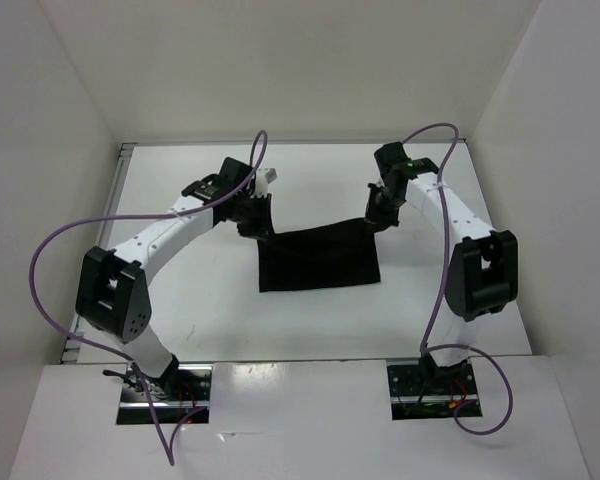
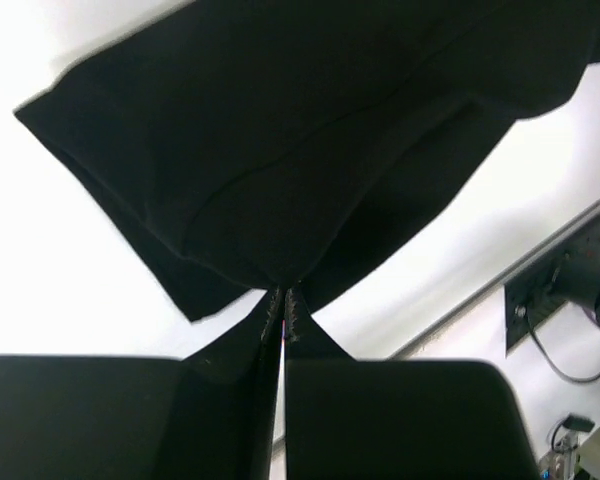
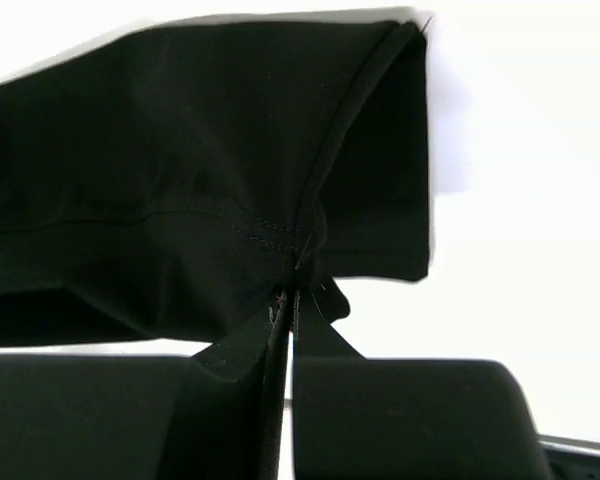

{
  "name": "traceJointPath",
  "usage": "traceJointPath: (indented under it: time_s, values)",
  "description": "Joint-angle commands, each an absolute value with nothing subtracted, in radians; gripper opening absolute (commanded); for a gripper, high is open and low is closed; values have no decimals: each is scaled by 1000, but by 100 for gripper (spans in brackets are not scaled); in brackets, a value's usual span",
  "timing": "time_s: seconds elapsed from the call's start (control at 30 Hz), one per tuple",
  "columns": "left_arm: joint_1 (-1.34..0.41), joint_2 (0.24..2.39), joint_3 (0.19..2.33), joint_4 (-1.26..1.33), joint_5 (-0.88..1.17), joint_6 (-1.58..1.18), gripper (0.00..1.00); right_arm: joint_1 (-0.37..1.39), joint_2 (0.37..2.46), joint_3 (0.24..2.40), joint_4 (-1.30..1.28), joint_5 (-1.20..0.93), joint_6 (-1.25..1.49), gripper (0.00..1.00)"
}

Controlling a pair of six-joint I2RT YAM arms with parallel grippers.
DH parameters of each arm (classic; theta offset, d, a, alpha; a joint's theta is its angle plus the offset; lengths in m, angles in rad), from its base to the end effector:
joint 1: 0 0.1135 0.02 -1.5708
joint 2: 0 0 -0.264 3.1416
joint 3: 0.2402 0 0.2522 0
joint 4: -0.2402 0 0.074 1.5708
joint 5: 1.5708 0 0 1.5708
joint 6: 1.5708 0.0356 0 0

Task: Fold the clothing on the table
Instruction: Fold the skirt

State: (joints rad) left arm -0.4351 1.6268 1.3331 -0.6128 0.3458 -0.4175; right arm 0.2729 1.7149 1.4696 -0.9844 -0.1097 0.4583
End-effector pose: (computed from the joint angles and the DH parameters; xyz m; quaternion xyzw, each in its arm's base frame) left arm 0.3149 -0.1597 0.2790 0.0643 0.9307 -0.2809 0.2252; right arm 0.3328 0.0972 0.2704 0.0818 0.9806 0.1110 0.1390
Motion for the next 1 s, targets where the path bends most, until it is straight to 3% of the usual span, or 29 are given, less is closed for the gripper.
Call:
traceJointPath:
  time_s: [0.0, 0.33, 0.63, 0.97]
  values:
    - [-413, 1686, 1429, -588, 342, -396, 4, 238, 1781, 1541, -953, -139, 431, 2]
    - [-383, 1822, 1580, -568, 308, -368, 4, 166, 1884, 1652, -911, -190, 410, 1]
    - [-413, 1782, 1263, -512, 328, -397, 5, 166, 1822, 1399, -920, -199, 370, 1]
    - [-454, 1772, 1170, -492, 328, -417, 5, 166, 1801, 1249, -923, -187, 370, 2]
